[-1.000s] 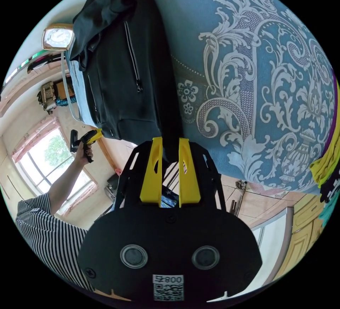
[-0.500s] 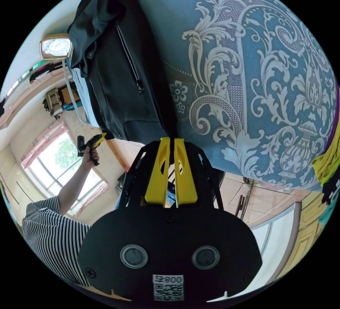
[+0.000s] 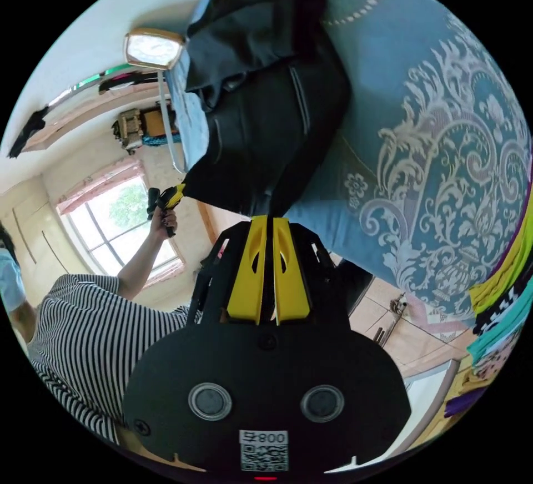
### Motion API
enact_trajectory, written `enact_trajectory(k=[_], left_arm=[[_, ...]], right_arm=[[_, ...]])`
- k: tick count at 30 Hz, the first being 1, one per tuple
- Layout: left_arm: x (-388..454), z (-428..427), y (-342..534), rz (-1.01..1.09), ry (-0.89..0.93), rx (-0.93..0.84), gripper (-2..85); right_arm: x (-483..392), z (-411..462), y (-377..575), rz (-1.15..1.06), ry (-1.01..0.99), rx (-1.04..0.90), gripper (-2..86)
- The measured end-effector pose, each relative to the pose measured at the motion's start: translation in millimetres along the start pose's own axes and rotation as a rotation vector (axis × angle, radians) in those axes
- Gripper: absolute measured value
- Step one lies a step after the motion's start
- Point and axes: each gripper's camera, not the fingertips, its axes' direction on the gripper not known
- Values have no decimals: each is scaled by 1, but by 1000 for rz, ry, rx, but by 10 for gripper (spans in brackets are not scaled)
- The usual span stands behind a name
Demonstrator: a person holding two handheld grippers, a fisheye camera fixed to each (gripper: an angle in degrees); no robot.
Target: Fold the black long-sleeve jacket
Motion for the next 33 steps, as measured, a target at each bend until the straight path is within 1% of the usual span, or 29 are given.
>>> enact_trajectory(k=[4, 8, 11, 14, 19, 22, 24, 26, 29, 33], left_arm=[[65, -23, -54, 120, 64, 48, 20], [126, -46, -118, 207, 112, 108, 24], [165, -59, -166, 233, 122, 152, 26], [195, -66, -213, 212, 116, 194, 27], [226, -67, -275, 118, 70, 261, 28], [240, -66, -302, 46, 12, 262, 30], [250, -67, -315, 29, 11, 268, 33], [267, -71, -328, 35, 32, 285, 39], [289, -76, -342, 67, 117, 304, 56], [319, -83, -350, 93, 177, 330, 67]], right_arm=[[-25, -62, -56, -89, -44, 101, 15], [-42, -120, -112, -159, -41, 181, 15], [-50, -166, -164, -194, -25, 240, 15], [-50, -204, -223, -203, 0, 280, 15], [-9, -239, -332, -70, 59, 292, 16], [18, -245, -379, 15, 39, 276, 17], [30, -250, -401, 53, 46, 271, 18], [39, -257, -416, 81, 45, 273, 19], [50, -273, -430, 111, 3, 301, 21], [58, -295, -435, 117, -73, 358, 25]])
